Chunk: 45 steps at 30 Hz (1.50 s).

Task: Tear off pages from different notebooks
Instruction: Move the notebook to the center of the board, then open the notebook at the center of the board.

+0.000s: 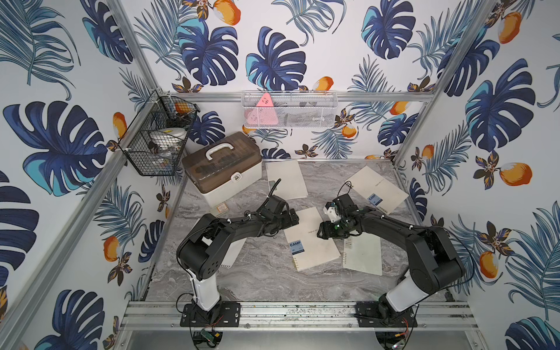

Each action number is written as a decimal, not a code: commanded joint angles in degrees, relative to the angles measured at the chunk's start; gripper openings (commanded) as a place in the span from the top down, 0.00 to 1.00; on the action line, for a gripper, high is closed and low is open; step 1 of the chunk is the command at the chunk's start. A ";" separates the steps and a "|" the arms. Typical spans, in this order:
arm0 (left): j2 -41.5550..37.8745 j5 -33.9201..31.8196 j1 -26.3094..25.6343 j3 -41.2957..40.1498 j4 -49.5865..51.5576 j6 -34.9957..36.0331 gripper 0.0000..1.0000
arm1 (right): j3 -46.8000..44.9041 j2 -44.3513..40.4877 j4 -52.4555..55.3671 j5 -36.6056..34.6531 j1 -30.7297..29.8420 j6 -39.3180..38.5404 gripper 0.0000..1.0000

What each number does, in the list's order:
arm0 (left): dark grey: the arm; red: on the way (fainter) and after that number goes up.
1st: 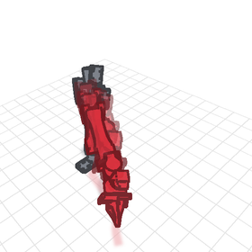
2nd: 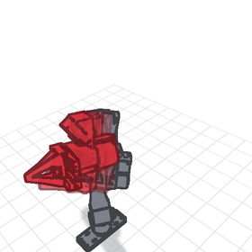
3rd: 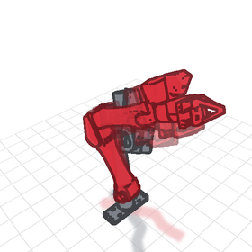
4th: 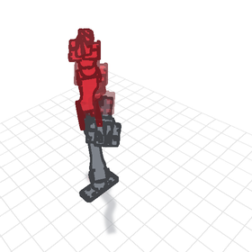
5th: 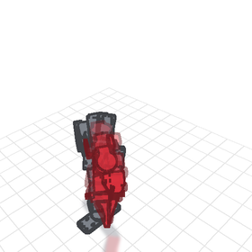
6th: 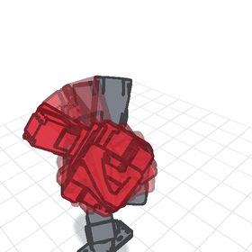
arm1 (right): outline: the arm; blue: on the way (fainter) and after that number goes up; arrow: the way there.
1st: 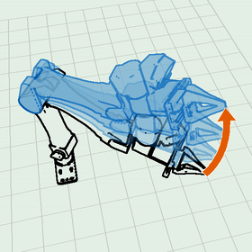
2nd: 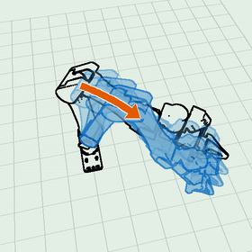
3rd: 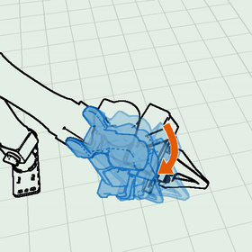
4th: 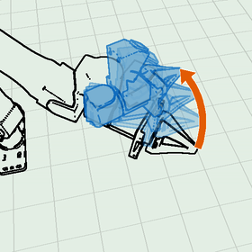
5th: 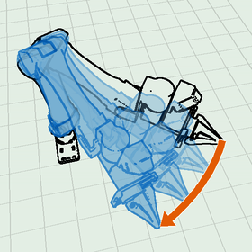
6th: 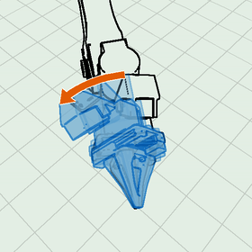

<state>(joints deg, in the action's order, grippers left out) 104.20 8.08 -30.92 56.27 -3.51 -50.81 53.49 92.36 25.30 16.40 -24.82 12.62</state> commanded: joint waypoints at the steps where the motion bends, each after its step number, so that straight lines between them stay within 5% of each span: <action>1: 1.12 2.29 0.27 0.31 4.94 0.69 0.01 | 0.62 -0.88 -2.28 5.35 -0.23 1.10 0.32; 7: 0.07 4.87 2.02 -0.86 3.72 1.43 0.01 | 2.34 -1.92 -1.79 8.20 -0.32 1.41 0.40; 14: -2.45 10.61 5.47 -6.49 -3.39 -1.09 0.01 | -0.61 -4.56 -14.91 20.10 -1.62 10.39 0.43; 22: -7.37 15.24 9.26 -12.62 -9.03 -3.41 0.01 | -0.24 -4.38 -22.16 20.43 -4.65 16.29 0.44; 30: -20.01 16.79 18.84 -16.74 -3.86 -5.22 0.01 | 10.78 -0.97 -13.67 11.77 -18.30 10.49 0.42; 36: -27.18 18.92 21.33 -21.08 -11.72 -12.45 0.01 | 20.03 3.71 -7.98 14.17 -24.61 5.67 0.39; 43: -31.38 17.79 24.38 -24.71 -16.27 -16.93 0.01 | 22.21 1.03 -8.02 16.24 -27.78 0.37 0.00; 45: -33.20 16.60 24.84 -24.52 -13.93 -15.94 0.01 | 20.86 -0.57 -9.39 14.42 -27.66 -0.23 0.00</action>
<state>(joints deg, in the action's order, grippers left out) 72.71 26.22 -6.63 31.77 -16.08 -66.02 75.26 93.38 16.69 31.55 -52.40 15.11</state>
